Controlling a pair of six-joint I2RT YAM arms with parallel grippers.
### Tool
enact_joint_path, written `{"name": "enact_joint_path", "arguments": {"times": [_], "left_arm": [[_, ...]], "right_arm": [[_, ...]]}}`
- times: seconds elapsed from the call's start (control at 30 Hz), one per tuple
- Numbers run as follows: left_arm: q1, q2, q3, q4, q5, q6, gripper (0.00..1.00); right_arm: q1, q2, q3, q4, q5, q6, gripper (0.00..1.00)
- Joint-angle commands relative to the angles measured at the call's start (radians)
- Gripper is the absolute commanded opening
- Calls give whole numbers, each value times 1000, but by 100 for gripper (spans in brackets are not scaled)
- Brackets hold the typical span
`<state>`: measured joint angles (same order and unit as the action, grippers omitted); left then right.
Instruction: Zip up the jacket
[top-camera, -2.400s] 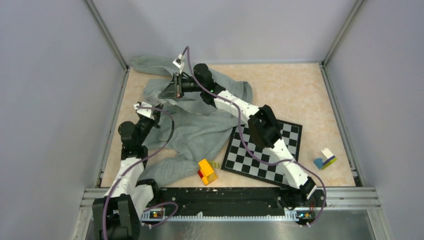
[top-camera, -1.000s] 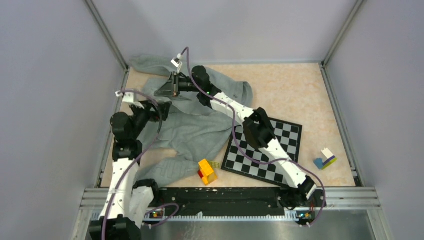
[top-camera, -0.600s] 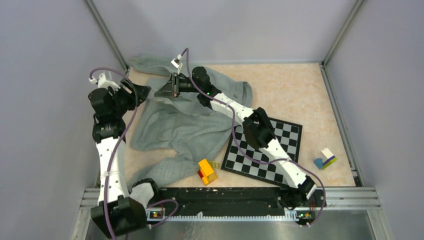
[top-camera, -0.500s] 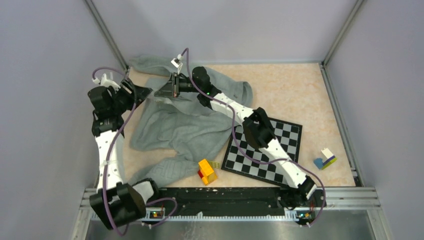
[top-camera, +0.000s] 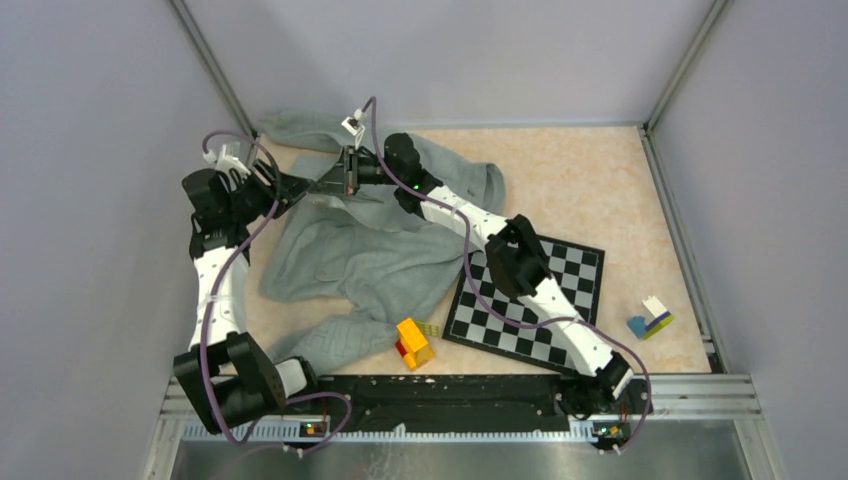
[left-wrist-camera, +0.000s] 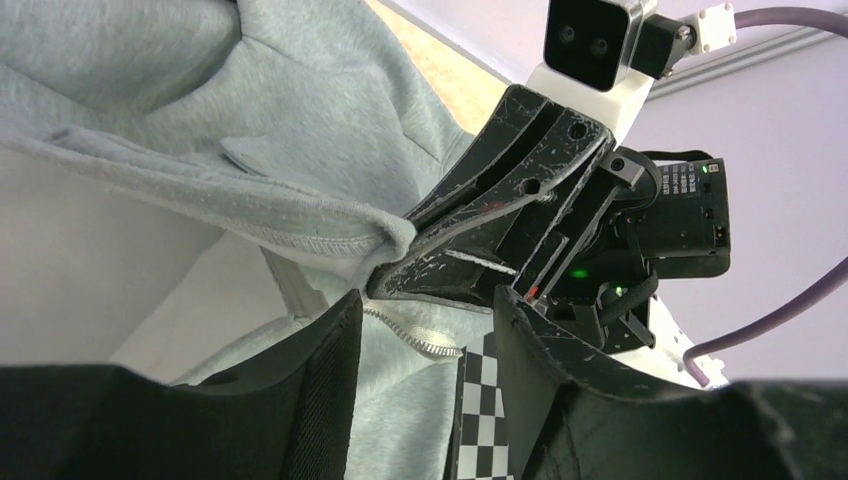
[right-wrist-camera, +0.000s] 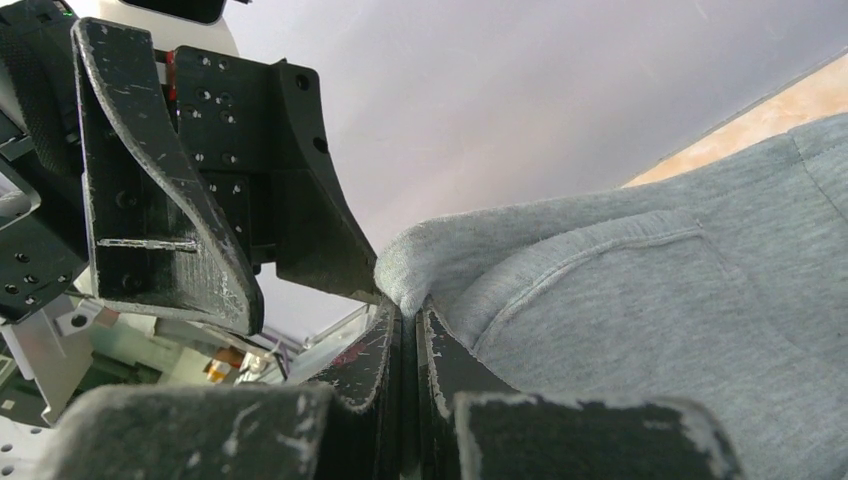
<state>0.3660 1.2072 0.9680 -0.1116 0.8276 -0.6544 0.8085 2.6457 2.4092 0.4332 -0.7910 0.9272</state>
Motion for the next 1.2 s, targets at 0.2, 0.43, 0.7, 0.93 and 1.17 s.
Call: {"name": "enact_joint_path", "arguments": {"times": [0.2,0.43,0.7,0.93,1.17], "left_arm": [[-22,45,6,82,-69,-46,53],[-101,71,23,118,-142,-48,49],[-142,52,-1,159,-188,1,3],[-134,22,-1,116,-224,59,0],[-77,-29,25,77,-157,4,41]], "right_arm": [[5,-50,34,32,-13,-54,0],[5,-42,42,34,-24,-55,0],[12,-67,31,7,-24,-106,0],[11,-122,-36,-61,-7,-177,1],[20,-91,-2,-13,-53,-167,0]]}}
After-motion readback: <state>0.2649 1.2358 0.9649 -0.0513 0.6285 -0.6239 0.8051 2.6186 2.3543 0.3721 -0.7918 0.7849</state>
